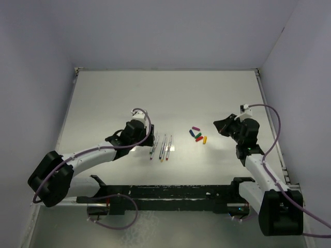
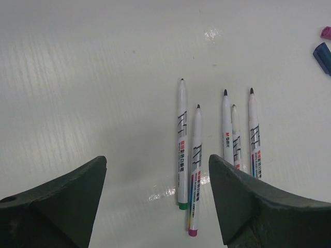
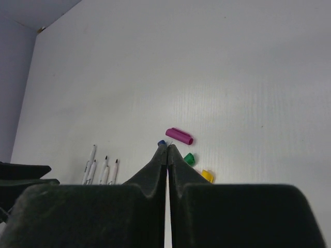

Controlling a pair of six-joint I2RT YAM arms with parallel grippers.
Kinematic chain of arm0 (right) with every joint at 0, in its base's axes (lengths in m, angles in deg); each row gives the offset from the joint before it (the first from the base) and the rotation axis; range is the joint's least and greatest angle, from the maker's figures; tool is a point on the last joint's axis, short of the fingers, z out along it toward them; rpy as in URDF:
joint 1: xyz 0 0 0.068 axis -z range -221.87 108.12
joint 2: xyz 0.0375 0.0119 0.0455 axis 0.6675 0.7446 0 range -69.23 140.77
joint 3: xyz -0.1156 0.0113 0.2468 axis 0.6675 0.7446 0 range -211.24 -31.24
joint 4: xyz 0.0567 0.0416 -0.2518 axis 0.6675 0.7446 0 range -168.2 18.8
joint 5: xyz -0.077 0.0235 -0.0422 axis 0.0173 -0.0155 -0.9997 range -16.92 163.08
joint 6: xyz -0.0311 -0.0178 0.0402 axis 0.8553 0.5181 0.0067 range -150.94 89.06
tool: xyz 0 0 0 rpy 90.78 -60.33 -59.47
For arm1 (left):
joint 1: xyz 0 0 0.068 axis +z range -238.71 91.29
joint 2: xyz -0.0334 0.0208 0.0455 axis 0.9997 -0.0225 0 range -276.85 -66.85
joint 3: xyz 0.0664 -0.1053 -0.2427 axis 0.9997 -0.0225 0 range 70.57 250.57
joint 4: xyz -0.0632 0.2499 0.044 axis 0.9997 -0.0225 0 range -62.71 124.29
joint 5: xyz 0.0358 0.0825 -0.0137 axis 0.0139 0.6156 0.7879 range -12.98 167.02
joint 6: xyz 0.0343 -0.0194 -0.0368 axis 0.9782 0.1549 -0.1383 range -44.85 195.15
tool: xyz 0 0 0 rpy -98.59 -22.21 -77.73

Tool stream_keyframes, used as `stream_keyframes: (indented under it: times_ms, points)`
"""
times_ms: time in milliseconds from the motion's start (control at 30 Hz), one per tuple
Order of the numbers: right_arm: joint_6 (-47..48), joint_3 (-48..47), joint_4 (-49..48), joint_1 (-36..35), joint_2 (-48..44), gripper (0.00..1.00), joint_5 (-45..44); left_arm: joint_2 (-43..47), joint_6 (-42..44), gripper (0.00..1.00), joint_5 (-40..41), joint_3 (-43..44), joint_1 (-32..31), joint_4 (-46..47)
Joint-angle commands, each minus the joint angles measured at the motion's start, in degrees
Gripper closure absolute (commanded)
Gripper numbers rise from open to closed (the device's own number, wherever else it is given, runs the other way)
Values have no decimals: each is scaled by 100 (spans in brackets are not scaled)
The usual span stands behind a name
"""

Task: Insert the pens into the pen caps

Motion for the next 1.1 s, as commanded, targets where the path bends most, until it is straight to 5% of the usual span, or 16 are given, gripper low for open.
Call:
stream_keyframes:
  times_ms: [0, 200, 233, 300, 333, 467, 600, 733, 1067]
  points:
    - [332, -236, 317, 15, -155, 100, -355, 20, 9, 20, -61, 205, -14, 294]
    - [406, -343, 384, 14, 16, 94, 153, 302, 7, 37, -87, -45, -12, 587]
    - [382, -366, 466, 14, 121, 93, 286, 337, 15, 43, -88, -67, -11, 613]
    - [200, -287, 345, 14, 306, 92, 670, 408, 25, 72, -76, -122, -15, 685]
    - [205, -255, 251, 16, 356, 94, 702, 441, 36, 76, -93, -164, -9, 745]
    - [181, -193, -13, 14, 331, 97, 434, 385, 148, 56, -198, -190, -14, 743]
    - [319, -350, 287, 14, 279, 85, 182, 150, 138, 58, -168, -94, -14, 523]
    - [429, -371, 524, 6, -56, 93, -87, -91, 48, 42, -227, 52, -12, 333]
    - [650, -441, 1342, -28, -1232, 90, -567, -449, -25, 42, -365, 101, -23, 358]
